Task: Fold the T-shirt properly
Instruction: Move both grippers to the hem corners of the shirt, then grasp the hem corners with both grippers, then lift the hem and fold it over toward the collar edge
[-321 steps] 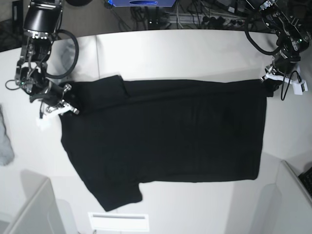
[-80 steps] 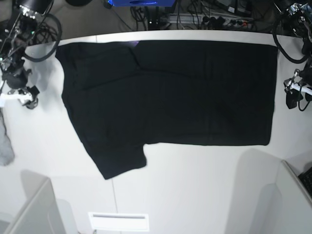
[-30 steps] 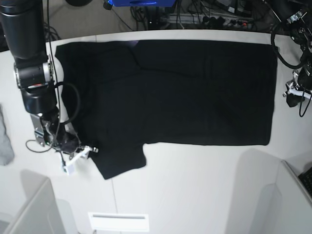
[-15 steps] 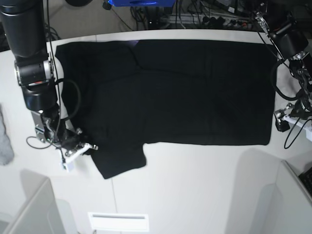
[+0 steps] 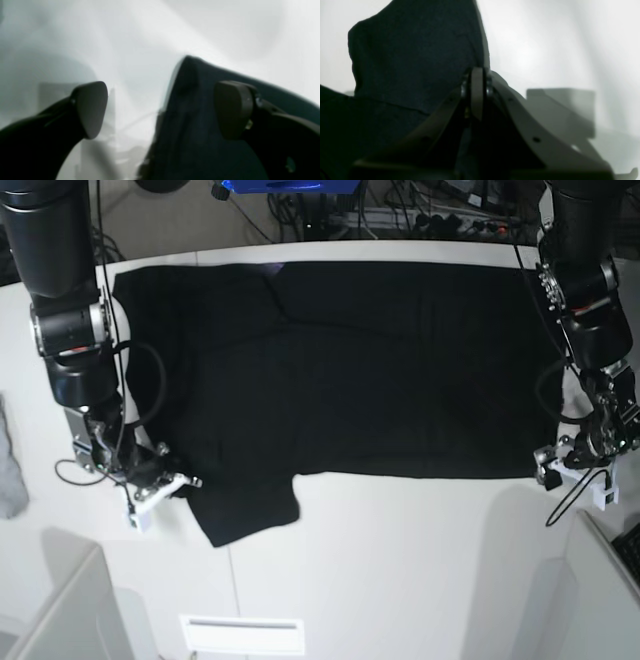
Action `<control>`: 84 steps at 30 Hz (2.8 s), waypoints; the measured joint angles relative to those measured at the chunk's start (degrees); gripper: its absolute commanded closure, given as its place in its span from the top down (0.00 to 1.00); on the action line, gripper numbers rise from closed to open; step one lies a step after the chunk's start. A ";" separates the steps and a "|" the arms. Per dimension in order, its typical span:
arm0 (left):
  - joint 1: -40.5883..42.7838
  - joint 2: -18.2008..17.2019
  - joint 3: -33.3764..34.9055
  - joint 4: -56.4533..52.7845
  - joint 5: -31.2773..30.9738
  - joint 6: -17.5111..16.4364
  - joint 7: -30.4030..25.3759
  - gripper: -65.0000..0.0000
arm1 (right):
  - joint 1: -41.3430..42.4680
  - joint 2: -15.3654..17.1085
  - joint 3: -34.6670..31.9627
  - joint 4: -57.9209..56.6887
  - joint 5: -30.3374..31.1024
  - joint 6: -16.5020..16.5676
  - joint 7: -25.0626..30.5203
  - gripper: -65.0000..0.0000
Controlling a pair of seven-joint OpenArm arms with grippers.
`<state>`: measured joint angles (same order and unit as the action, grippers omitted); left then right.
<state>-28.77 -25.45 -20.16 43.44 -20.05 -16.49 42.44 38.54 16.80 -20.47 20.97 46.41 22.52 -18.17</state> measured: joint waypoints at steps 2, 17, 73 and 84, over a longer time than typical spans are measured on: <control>-2.60 0.52 1.99 -3.58 -0.81 -0.24 -2.56 0.99 | 0.00 0.04 0.00 0.00 0.22 0.31 -0.22 0.00; -5.81 0.44 7.85 -13.18 -0.96 -0.24 -9.31 0.89 | -0.37 0.15 0.11 0.07 0.50 0.26 0.22 0.00; 19.32 2.64 -4.74 28.48 -12.39 -0.20 2.54 0.00 | -20.52 5.03 17.00 38.14 -1.07 -0.85 -8.46 0.00; 23.43 2.89 -10.27 37.16 -12.68 -0.22 12.85 0.00 | -24.33 4.17 20.09 44.35 -1.05 -0.76 -15.61 0.00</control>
<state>-5.34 -22.57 -30.44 80.60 -32.73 -16.71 55.29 14.22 20.97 -0.38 65.32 45.36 21.76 -33.78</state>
